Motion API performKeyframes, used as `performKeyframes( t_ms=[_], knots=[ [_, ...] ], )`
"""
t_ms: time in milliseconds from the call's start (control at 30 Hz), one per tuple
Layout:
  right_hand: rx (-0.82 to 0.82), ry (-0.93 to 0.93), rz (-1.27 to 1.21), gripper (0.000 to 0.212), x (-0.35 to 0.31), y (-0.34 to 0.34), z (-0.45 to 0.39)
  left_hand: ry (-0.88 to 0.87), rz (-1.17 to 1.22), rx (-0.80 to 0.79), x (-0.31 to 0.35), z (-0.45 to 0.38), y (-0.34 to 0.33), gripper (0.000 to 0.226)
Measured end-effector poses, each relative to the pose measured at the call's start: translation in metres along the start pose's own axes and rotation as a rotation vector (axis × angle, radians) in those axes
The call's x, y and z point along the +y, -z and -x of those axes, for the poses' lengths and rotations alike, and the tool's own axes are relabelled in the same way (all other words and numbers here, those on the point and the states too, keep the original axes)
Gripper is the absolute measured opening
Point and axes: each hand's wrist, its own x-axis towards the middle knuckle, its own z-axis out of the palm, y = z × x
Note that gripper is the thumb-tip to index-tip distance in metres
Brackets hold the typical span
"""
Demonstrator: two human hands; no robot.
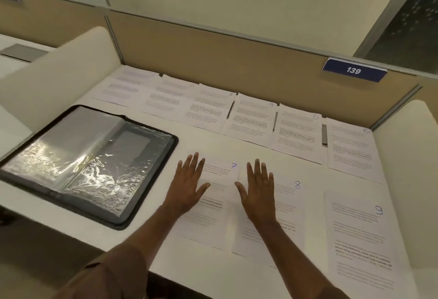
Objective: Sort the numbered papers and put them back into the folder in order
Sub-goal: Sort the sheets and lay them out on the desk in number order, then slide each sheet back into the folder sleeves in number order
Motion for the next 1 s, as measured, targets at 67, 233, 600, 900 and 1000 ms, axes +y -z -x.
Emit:
performKeyframes(
  t_ms=[67,233,600,900,1000],
  knots=[
    [-0.007,0.036,0.004,0.075,-0.031,0.0,-0.007,0.035,0.013,0.03,-0.023,0.008,0.014,0.075],
    [0.003,0.082,0.002,0.08,-0.111,0.0,-0.017,0.071,0.012,0.05,-0.09,0.034,0.053,0.076],
    [0.073,0.114,0.024,0.074,-0.253,-0.03,-0.035,0.139,0.013,0.067,-0.213,0.071,0.104,0.078],
    [0.024,0.087,0.011,0.077,-0.315,-0.058,-0.059,0.145,0.076,0.045,-0.282,0.064,0.108,0.081],
    [0.019,0.092,0.02,0.076,-0.324,-0.074,-0.078,0.152,0.088,0.02,-0.31,0.051,0.107,0.079]
  ],
)
